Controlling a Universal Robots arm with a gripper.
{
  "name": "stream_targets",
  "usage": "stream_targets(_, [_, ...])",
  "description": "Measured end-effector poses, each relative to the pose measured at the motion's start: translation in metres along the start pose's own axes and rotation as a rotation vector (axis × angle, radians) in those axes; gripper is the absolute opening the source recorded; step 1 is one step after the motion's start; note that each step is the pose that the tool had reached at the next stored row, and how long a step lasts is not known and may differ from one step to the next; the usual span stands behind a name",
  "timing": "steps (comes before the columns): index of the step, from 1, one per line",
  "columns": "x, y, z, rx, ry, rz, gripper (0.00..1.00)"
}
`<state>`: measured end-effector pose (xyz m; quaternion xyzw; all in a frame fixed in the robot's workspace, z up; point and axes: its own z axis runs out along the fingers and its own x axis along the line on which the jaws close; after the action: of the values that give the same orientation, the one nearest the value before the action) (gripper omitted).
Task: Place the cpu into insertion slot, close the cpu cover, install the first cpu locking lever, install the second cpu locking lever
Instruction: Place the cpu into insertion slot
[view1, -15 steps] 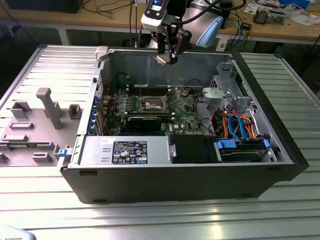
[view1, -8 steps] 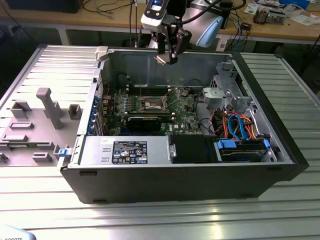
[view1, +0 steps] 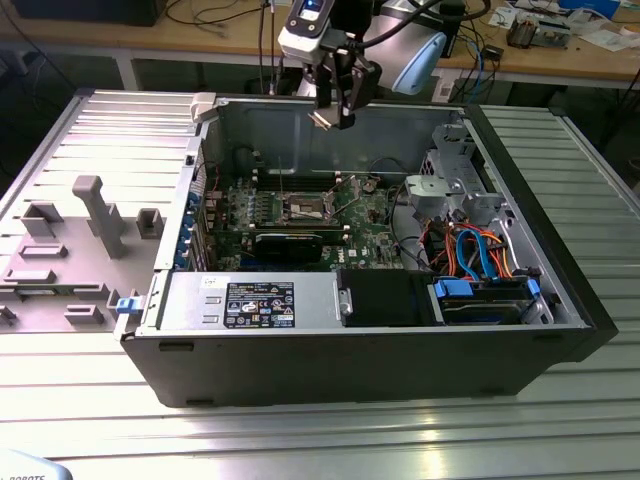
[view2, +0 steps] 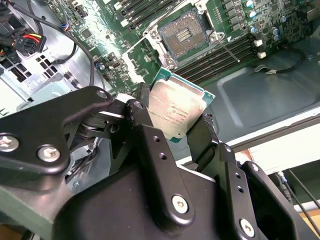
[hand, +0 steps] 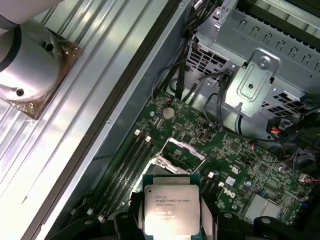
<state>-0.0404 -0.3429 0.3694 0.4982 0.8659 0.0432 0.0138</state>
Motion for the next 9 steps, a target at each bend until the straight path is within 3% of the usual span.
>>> stream_targets(3, [0.0,0.0,0.0,-0.0006,-0.0025,0.028,0.54])
stream_targets(9, [0.0,-0.0001,0.0006,-0.0026,-0.0125,0.14,0.54])
